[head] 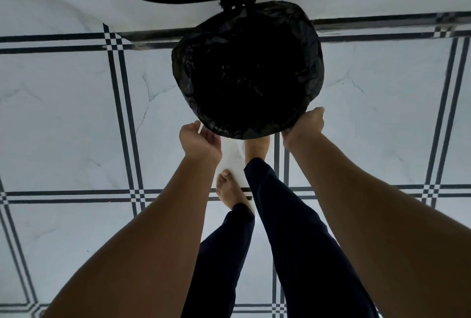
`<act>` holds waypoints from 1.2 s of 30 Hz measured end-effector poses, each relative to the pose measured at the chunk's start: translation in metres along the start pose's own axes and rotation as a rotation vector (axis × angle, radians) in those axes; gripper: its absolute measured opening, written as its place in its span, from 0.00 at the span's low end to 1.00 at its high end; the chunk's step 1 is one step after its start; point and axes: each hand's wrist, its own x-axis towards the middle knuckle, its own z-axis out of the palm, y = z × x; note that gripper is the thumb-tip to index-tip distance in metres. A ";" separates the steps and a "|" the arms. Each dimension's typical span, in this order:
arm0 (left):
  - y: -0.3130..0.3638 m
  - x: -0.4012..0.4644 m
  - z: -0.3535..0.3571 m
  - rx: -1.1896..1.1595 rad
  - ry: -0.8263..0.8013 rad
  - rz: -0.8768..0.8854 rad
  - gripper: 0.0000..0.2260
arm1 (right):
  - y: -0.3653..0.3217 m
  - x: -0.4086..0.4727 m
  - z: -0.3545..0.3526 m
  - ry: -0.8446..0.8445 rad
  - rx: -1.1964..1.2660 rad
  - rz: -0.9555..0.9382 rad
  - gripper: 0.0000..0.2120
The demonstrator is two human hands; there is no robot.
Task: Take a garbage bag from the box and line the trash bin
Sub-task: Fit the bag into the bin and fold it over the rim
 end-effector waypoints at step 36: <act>0.029 0.014 0.009 0.328 -0.142 0.201 0.15 | -0.032 0.013 0.013 0.032 -0.677 -0.313 0.20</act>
